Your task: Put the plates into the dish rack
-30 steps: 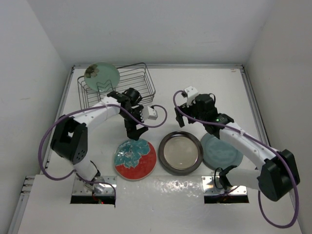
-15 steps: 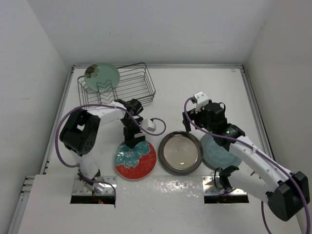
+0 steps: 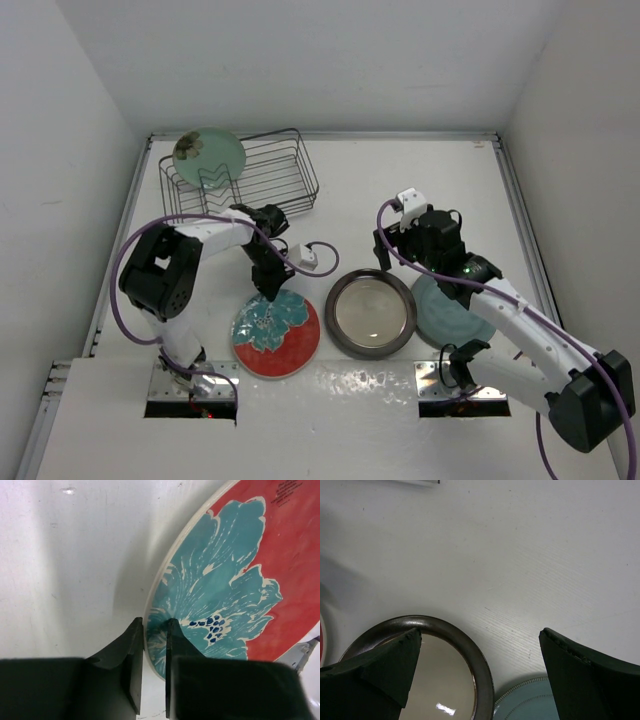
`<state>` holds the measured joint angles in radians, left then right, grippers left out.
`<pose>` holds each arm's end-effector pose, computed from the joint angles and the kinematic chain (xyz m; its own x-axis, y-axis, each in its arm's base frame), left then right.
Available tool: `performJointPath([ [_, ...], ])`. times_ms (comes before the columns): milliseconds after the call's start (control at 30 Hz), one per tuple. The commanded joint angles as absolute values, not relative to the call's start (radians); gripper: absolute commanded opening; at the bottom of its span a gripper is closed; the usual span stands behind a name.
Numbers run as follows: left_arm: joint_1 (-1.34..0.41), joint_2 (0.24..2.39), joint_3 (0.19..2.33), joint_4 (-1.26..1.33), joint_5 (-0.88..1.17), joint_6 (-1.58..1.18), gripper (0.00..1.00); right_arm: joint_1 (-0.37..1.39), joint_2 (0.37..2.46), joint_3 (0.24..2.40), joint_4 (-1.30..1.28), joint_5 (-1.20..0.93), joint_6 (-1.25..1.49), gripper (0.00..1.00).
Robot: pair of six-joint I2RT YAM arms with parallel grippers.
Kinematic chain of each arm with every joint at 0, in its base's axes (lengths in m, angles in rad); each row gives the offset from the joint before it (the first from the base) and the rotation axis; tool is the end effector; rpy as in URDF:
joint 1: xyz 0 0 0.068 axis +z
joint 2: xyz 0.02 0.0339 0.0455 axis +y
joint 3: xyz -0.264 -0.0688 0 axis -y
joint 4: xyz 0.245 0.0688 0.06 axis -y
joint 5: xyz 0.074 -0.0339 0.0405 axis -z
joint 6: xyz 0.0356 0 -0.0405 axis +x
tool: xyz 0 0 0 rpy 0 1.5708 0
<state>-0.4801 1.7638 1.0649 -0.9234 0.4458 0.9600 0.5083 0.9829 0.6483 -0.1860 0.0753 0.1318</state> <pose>0.2513 -0.1482 0.1549 -0.1828 0.9285 -0.3232 0.9533 0.0870 -0.2891 0.1932 0.1046 0.2549 -0.4870 -0.1213 -0.8649 -0.3675 0.9268 0.0769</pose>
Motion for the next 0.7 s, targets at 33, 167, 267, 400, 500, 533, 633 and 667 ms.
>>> performJointPath([
  [33,-0.500,1.755,1.054,-0.910,0.396,1.045,0.00,0.508,0.997,0.673,-0.135,0.074,0.130,0.99],
  [167,-0.491,1.680,1.132,-0.986,0.368,1.089,0.00,0.508,1.006,0.683,-0.132,0.077,0.120,0.99],
  [267,-0.486,1.629,1.218,-1.057,0.364,1.108,0.00,0.508,1.006,0.681,-0.121,0.084,0.115,0.99],
  [400,-0.482,1.576,1.272,-1.112,0.386,1.094,0.00,0.508,1.012,0.680,-0.104,0.078,0.114,0.99],
  [500,-0.480,1.540,1.244,-1.117,0.407,1.080,0.00,0.508,1.026,0.680,-0.091,0.083,0.107,0.99],
  [533,-0.482,1.536,1.250,-1.120,0.400,1.075,0.00,0.508,1.031,0.683,-0.086,0.081,0.107,0.99],
  [633,-0.473,1.519,1.285,-1.123,0.367,1.063,0.00,0.508,1.052,0.686,-0.078,0.045,0.101,0.99],
  [667,-0.468,1.511,1.295,-1.126,0.368,1.054,0.00,0.508,1.060,0.690,-0.080,0.035,0.100,0.99],
])
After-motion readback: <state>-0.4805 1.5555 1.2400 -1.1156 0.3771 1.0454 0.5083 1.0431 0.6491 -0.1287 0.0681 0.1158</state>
